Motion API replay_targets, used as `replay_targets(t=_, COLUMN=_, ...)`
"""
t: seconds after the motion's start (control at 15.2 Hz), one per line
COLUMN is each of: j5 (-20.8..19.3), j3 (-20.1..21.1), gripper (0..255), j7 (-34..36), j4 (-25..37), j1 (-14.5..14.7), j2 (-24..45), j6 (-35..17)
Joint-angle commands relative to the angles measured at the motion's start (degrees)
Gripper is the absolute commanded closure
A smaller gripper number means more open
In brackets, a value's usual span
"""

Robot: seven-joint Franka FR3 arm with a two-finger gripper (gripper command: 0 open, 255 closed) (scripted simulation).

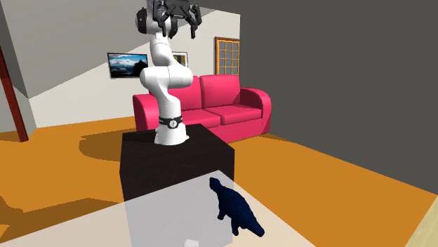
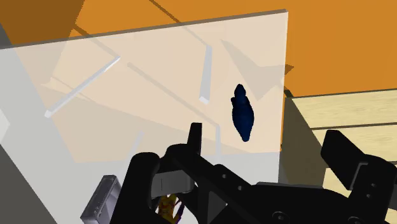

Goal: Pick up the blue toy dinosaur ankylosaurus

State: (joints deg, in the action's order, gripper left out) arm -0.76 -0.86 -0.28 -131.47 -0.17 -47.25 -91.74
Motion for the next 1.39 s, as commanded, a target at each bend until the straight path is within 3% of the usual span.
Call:
replay_targets(t=0.0, j5=0.00, j3=0.00, gripper=0, j7=0.00, j4=0.00, j1=0.00, j2=0.00, j6=0.00)
replay_targets(t=0.66, j5=1.73, j3=0.68, gripper=0, j7=1.74, j4=-8.03, j1=0.50, j2=12.26, j6=-17.58)
replay_targets(t=1.32, j5=3.75, j3=1.28, gripper=0, j7=2.72, j4=-8.78, j1=1.35, j2=30.98, j6=-34.38)
